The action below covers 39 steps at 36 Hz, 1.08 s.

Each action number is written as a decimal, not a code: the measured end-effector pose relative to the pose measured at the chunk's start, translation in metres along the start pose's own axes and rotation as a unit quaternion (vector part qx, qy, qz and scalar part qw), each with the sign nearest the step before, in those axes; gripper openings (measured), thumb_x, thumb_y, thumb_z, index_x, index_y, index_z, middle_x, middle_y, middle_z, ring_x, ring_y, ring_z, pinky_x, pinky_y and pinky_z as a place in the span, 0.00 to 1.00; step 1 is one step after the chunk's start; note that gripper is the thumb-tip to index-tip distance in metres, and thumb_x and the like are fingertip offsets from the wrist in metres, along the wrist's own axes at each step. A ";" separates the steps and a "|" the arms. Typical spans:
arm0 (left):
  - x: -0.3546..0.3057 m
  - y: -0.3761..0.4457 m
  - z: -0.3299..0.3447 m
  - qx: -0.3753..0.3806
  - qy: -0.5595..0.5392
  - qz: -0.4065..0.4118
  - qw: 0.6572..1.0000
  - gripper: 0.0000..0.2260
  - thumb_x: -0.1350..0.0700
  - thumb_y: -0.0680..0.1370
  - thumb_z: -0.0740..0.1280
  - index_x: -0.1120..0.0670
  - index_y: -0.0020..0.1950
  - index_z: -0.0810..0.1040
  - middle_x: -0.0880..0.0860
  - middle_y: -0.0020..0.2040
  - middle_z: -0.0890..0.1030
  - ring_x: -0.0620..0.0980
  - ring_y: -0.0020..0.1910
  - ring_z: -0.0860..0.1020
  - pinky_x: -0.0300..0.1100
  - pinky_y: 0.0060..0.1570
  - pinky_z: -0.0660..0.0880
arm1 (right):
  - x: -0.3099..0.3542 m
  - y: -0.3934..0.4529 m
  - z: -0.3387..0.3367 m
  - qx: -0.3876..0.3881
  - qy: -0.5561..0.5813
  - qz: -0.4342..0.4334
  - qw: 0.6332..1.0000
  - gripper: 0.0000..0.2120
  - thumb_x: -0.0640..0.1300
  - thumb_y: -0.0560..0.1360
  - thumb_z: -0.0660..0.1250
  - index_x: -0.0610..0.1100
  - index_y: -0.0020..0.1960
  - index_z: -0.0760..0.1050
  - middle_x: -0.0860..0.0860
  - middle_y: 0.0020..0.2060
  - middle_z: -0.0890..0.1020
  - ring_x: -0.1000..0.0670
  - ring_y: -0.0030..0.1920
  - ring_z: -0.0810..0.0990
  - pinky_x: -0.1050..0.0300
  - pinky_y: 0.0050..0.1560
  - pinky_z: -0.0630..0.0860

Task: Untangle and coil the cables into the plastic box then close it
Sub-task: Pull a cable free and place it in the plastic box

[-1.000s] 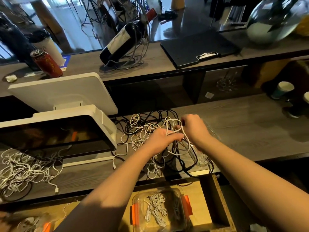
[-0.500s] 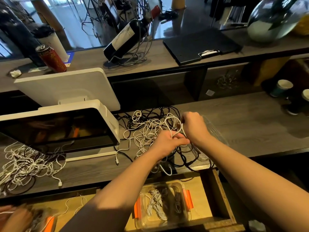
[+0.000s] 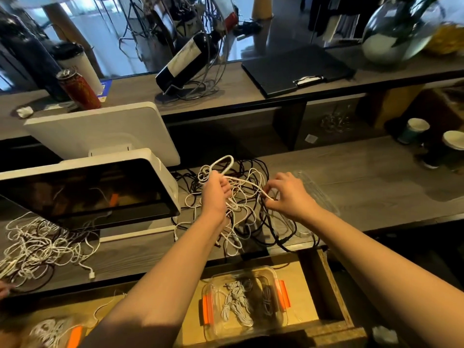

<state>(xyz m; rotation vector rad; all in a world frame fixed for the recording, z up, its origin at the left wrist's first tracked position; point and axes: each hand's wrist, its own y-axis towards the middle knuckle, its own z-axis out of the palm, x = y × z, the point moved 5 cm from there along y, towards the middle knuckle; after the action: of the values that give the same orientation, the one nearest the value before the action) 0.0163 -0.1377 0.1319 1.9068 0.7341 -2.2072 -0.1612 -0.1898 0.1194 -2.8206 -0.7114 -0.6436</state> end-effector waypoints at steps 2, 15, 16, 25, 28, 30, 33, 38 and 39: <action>-0.005 0.005 -0.012 -0.028 -0.035 0.003 0.999 0.17 0.57 0.83 0.51 0.50 0.34 0.58 0.46 0.26 0.61 0.45 0.26 0.58 0.38 0.32 0.59 | -0.007 -0.007 0.004 0.030 0.039 0.016 0.999 0.10 0.47 0.74 0.71 0.50 0.55 0.78 0.55 0.53 0.74 0.53 0.58 0.71 0.51 0.62 0.71; 0.006 0.002 -0.034 -0.082 -0.002 -0.046 0.996 0.15 0.56 0.81 0.59 0.50 0.35 0.66 0.43 0.25 0.63 0.44 0.27 0.59 0.40 0.31 0.58 | -0.017 -0.033 0.003 0.024 0.343 0.039 0.938 0.05 0.49 0.77 0.70 0.48 0.50 0.78 0.53 0.40 0.81 0.54 0.40 0.78 0.56 0.44 0.76; 0.006 -0.001 -0.033 -0.081 0.017 -0.045 0.996 0.11 0.53 0.81 0.64 0.51 0.38 0.73 0.44 0.27 0.66 0.44 0.28 0.63 0.40 0.34 0.63 | -0.016 -0.034 0.003 0.027 0.347 0.041 0.937 0.06 0.51 0.78 0.69 0.49 0.51 0.78 0.53 0.40 0.81 0.53 0.40 0.78 0.55 0.45 0.76; 0.003 -0.007 -0.016 -0.016 -0.123 -0.050 0.991 0.07 0.55 0.82 0.66 0.55 0.49 0.81 0.53 0.47 0.87 0.50 0.47 0.82 0.41 0.44 0.77 | 0.009 -0.035 0.016 0.105 0.301 0.021 0.948 0.14 0.53 0.72 0.75 0.46 0.50 0.77 0.47 0.41 0.81 0.52 0.38 0.76 0.53 0.42 0.74; -0.001 -0.006 -0.012 -0.011 -0.206 -0.083 0.975 0.07 0.55 0.82 0.66 0.57 0.48 0.76 0.52 0.31 0.81 0.48 0.34 0.81 0.39 0.34 0.75 | 0.012 -0.036 0.017 0.118 0.300 0.029 0.946 0.22 0.64 0.67 0.74 0.48 0.49 0.78 0.42 0.43 0.82 0.49 0.40 0.76 0.52 0.43 0.73; -0.001 -0.002 -0.016 -0.025 -0.172 -0.083 0.981 0.07 0.54 0.82 0.67 0.55 0.46 0.73 0.48 0.25 0.70 0.46 0.26 0.72 0.39 0.29 0.69 | 0.013 -0.039 0.014 0.120 0.330 0.030 0.936 0.23 0.67 0.68 0.70 0.47 0.48 0.79 0.44 0.40 0.80 0.52 0.38 0.74 0.54 0.42 0.71; -0.005 0.005 -0.023 -0.026 -0.021 -0.024 0.999 0.05 0.56 0.80 0.69 0.56 0.49 0.76 0.45 0.24 0.65 0.43 0.23 0.63 0.37 0.25 0.63 | 0.007 -0.042 0.013 0.121 0.392 0.059 0.910 0.16 0.59 0.77 0.65 0.46 0.48 0.80 0.51 0.39 0.78 0.53 0.38 0.72 0.59 0.41 0.68; -0.006 -0.006 -0.010 0.066 0.358 0.093 0.927 0.12 0.47 0.78 0.71 0.52 0.43 0.72 0.49 0.36 0.75 0.47 0.31 0.70 0.41 0.33 0.68 | 0.004 -0.041 0.012 0.127 0.409 0.092 0.899 0.09 0.47 0.81 0.64 0.42 0.48 0.78 0.54 0.34 0.75 0.54 0.33 0.70 0.60 0.35 0.68; -0.003 -0.008 -0.007 0.082 0.399 0.099 0.908 0.12 0.45 0.77 0.71 0.50 0.46 0.72 0.48 0.39 0.77 0.47 0.33 0.73 0.42 0.34 0.70 | 0.005 -0.040 0.012 0.122 0.416 0.096 0.896 0.10 0.47 0.81 0.63 0.40 0.49 0.77 0.53 0.33 0.75 0.54 0.32 0.70 0.60 0.34 0.67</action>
<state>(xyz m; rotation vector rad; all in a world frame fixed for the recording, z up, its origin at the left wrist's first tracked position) 0.0202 -0.1280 0.1368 2.8439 0.3978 -1.3519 -0.1725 -0.1494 0.1133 -2.0349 -0.3047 -1.4508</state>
